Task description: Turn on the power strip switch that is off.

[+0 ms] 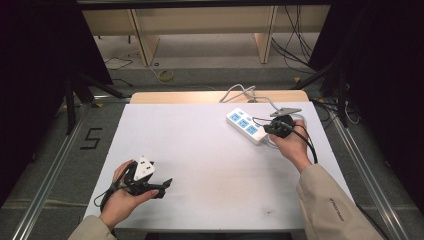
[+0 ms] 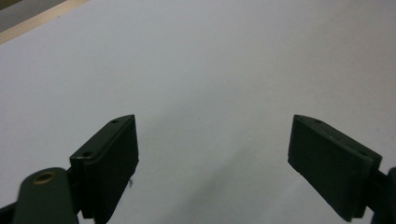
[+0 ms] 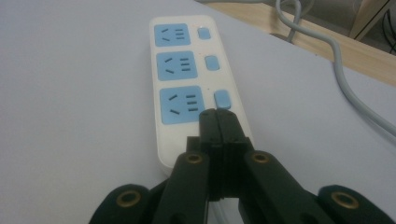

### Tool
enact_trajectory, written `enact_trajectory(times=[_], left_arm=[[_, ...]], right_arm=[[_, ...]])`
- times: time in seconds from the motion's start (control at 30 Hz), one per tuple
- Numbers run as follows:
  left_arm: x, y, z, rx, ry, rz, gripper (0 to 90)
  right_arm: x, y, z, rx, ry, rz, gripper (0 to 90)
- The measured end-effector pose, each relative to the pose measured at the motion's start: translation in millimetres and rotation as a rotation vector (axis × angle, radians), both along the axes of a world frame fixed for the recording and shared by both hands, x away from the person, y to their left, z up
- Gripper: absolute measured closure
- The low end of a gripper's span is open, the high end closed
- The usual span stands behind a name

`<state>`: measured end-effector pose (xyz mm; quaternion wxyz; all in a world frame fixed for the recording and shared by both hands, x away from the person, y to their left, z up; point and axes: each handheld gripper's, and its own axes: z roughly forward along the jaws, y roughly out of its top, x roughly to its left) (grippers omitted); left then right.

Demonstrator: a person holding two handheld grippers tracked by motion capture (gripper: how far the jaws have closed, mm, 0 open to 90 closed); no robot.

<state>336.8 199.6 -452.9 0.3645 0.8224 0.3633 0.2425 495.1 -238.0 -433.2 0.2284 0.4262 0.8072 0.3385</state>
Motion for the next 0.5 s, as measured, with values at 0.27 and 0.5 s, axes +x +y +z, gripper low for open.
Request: enact_trajectory(times=[0.27, 0.5], left_arm=[[0.0, 0.2, -0.2, -0.002, -0.001, 0.0, 15.9], [-0.2, 0.3, -0.1, -0.004, 0.0, 0.003, 15.9]], right_arm=[[5.4, 1.2, 1.5, -0.008, 0.003, -0.006, 90.0], [8.3, 0.6, 0.0, -0.009, 0.01, -0.013, 90.0]])
